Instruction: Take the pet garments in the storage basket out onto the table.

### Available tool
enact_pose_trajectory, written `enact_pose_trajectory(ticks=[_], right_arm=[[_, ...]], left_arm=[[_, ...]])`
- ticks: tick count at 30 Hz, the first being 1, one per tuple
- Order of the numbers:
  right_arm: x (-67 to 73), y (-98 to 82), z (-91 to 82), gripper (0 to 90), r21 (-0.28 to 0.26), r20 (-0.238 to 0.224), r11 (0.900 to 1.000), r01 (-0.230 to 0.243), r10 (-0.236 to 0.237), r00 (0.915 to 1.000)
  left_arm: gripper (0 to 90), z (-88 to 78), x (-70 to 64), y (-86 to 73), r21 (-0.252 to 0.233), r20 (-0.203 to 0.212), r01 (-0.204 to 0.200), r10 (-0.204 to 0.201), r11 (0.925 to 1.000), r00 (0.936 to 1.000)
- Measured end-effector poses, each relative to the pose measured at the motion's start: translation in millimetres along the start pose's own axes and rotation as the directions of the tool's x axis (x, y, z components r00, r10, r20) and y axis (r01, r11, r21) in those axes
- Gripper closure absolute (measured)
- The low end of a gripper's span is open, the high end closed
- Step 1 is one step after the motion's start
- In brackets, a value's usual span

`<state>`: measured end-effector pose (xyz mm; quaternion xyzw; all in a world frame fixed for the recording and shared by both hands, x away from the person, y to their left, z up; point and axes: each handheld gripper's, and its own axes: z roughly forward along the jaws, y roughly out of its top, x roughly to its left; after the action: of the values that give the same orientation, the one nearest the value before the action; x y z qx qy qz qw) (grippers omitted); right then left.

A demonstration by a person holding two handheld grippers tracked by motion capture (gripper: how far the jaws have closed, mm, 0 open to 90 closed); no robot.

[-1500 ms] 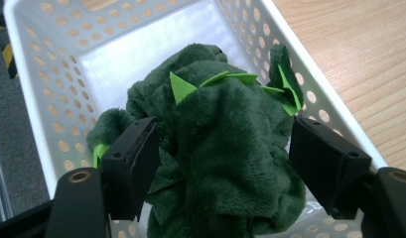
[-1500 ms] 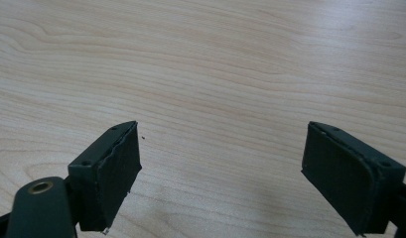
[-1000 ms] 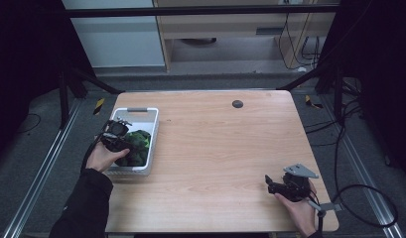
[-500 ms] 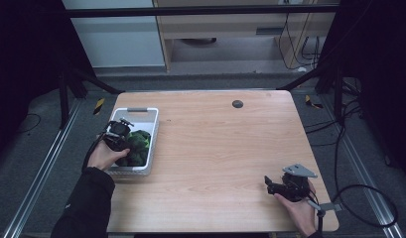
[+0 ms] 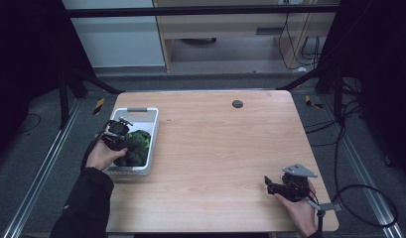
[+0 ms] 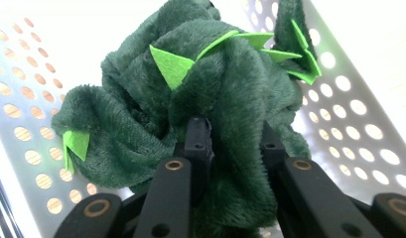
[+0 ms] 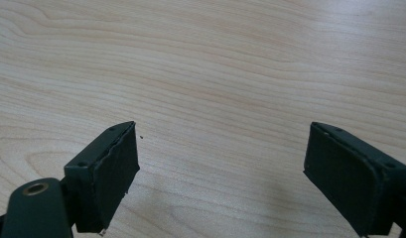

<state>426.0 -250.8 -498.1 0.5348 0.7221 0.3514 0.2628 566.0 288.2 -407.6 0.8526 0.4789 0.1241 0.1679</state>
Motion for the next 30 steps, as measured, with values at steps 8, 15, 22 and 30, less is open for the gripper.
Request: enact_pose_trajectory(ticks=[8,15,22,30], right_arm=[[0.2,0.0,0.0,13.6,0.001,-0.001,1.000,0.001,-0.001,1.0000],[0.1,0.0,-0.1,13.6,-0.001,0.001,1.000,0.002,-0.002,1.0000],[0.4,0.1,-0.1,13.6,0.000,0.000,1.000,0.000,0.000,1.0000],[-0.1,0.1,-0.2,13.6,-0.003,0.002,1.000,0.002,-0.002,1.0000]], left_arm=[[76.4,-14.7,-0.6,-2.3,-0.030,-0.010,0.001,-0.001,0.9996,0.9999],[77.2,-39.5,-1.5,-2.2,-0.087,-0.017,-0.007,0.006,0.9962,0.9998],[77.5,-59.1,-1.8,0.2,-0.118,-0.027,-0.020,0.017,0.9928,0.9995],[77.6,-71.9,-2.8,2.4,-0.133,-0.045,-0.033,0.027,0.9905,0.9986]])
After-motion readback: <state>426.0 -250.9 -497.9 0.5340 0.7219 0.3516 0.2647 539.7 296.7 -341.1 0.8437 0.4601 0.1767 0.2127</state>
